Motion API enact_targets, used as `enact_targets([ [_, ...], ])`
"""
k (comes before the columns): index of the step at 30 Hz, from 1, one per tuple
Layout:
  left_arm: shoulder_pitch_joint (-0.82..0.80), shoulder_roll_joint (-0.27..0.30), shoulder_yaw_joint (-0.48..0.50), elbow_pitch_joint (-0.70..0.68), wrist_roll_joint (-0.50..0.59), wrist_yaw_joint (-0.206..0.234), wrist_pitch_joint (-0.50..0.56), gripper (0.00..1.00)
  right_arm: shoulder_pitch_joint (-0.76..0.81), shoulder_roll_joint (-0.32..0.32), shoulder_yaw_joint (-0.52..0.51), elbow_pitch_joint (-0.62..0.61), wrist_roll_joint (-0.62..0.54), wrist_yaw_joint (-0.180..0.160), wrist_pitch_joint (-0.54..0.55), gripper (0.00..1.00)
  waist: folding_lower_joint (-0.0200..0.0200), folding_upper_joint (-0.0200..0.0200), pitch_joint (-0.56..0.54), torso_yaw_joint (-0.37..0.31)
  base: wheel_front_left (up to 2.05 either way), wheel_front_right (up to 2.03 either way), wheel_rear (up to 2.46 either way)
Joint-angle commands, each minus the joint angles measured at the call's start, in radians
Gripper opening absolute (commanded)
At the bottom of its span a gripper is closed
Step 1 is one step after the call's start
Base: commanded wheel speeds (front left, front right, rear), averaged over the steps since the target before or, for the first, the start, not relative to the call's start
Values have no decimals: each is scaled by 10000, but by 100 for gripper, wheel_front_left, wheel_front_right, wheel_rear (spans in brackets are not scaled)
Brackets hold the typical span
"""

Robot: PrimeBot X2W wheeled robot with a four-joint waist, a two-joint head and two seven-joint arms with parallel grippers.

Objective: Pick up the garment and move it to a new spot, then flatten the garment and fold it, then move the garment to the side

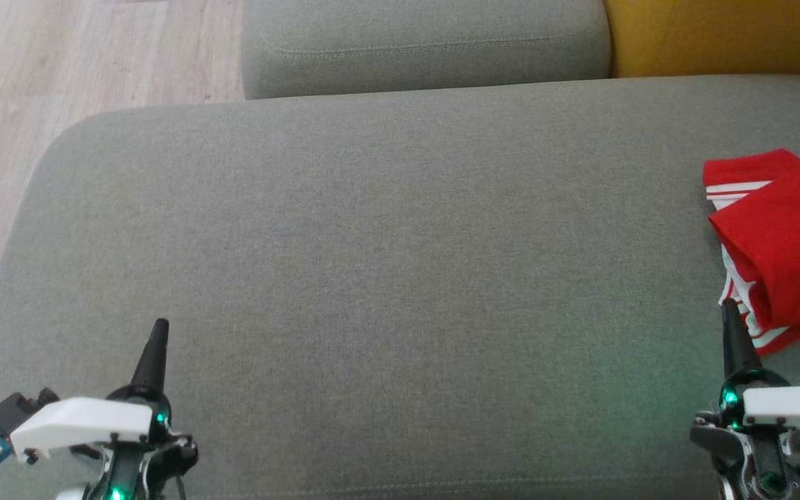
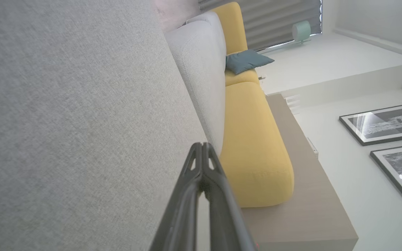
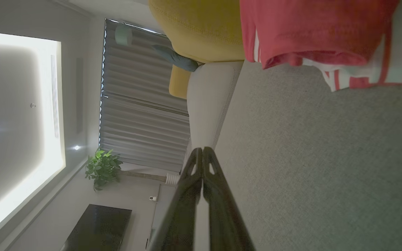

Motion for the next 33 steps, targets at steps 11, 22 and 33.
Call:
enact_targets([
  [11, -757, -168, 796, -85, -1293, -439, 303, 0, -816, -162, 65, -9, 1405, -7, 169, 0, 0, 0, -8, 38, 0, 0, 0],
  [22, -950, -369, 1220, 109, -2445, -794, 584, 0, -1035, -147, 5, 265, 2656, -7, 263, 0, 0, 0, -16, 77, 0, 0, 0],
  [33, -984, -426, 1323, 142, -2602, -851, 657, 0, -1073, -122, -37, 312, 2832, -7, 303, 0, 0, 0, -18, 83, 0, 0, 0],
])
